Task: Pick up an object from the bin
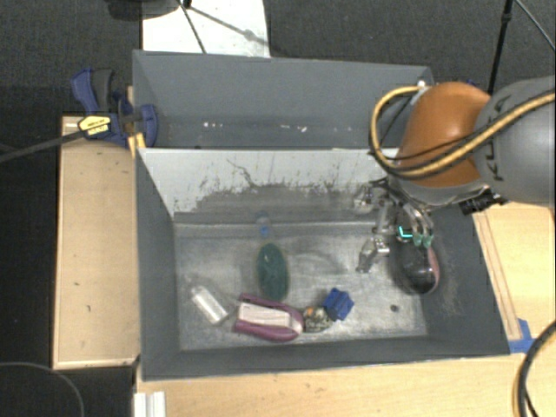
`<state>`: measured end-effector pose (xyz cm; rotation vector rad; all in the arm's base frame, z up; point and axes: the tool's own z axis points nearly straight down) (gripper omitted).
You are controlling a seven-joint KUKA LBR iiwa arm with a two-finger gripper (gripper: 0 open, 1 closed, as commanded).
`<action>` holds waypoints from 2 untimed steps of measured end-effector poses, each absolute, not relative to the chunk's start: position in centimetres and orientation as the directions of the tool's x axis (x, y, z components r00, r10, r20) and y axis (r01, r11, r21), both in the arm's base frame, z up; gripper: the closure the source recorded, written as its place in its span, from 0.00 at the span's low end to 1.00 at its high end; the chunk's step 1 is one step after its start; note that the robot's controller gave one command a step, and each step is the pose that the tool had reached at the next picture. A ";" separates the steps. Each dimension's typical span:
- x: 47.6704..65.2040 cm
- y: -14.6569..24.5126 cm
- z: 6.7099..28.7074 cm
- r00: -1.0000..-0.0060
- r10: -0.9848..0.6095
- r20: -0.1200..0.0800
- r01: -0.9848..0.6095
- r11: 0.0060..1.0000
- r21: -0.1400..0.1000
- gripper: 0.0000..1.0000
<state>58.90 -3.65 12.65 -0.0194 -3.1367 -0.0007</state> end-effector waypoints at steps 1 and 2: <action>50.7 0.1 13.0 -0.986 -0.169 0.003 -0.169 0.986 0.002 0.00; 50.2 0.5 7.1 -0.962 -0.274 -0.008 -0.274 0.962 -0.001 0.00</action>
Offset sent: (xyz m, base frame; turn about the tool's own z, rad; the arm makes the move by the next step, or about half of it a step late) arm -0.0804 0.0359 0.0041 -0.1809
